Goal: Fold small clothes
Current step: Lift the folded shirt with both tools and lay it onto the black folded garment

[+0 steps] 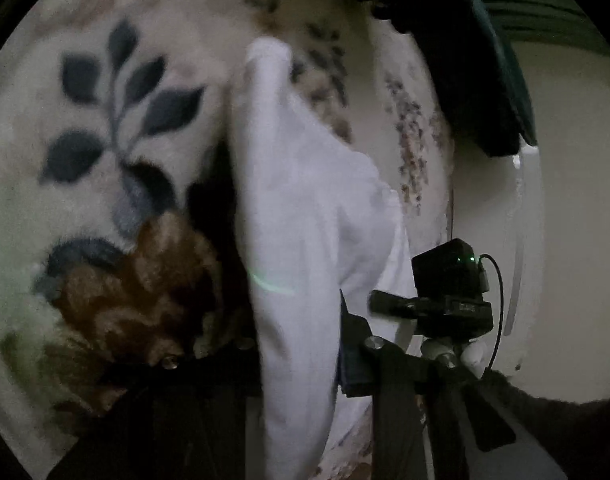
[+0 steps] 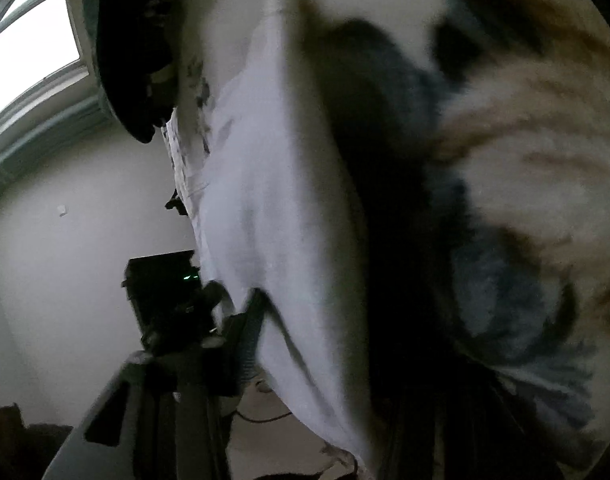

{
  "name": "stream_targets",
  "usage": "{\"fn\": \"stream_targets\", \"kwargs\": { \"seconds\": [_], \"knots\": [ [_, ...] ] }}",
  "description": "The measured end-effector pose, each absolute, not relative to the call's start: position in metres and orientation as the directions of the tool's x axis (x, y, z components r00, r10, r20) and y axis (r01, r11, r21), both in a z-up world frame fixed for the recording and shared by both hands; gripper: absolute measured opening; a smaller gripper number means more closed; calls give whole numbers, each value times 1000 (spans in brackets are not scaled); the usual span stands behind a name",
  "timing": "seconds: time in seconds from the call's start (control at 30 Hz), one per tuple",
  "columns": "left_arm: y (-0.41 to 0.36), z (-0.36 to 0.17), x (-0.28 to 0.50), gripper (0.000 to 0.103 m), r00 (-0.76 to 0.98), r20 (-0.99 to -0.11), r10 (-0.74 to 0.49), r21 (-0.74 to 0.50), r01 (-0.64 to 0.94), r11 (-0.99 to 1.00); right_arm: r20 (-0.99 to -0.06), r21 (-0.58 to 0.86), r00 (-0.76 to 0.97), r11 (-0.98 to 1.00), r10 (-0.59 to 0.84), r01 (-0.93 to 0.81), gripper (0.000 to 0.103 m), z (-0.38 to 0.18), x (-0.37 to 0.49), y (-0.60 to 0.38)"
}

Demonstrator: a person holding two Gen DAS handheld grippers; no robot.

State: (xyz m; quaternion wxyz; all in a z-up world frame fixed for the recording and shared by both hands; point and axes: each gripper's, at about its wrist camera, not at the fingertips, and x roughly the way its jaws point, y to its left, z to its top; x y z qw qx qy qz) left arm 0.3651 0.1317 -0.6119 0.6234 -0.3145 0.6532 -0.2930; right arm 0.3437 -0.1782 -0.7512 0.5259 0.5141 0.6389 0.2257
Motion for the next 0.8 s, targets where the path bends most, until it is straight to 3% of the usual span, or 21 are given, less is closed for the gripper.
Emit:
{"fn": "stream_targets", "kwargs": {
  "seconds": [0.2, 0.47, 0.8],
  "knots": [
    [122, -571, 376, 16, -14, -636, -772, -772, -11, 636, -461, 836, 112, 389, 880, 387, 13, -717, 345, -176],
    [137, -475, 428, 16, 62, -626, -778, -776, 50, 629, -478, 856, 135, 427, 868, 290, 12, -614, 394, -176],
    [168, -384, 603, 16, 291, -593, -751, -754, 126, 644, -489, 871, 240, 485, 839, 79, 12, -479, 592, -142]
  ]
}}
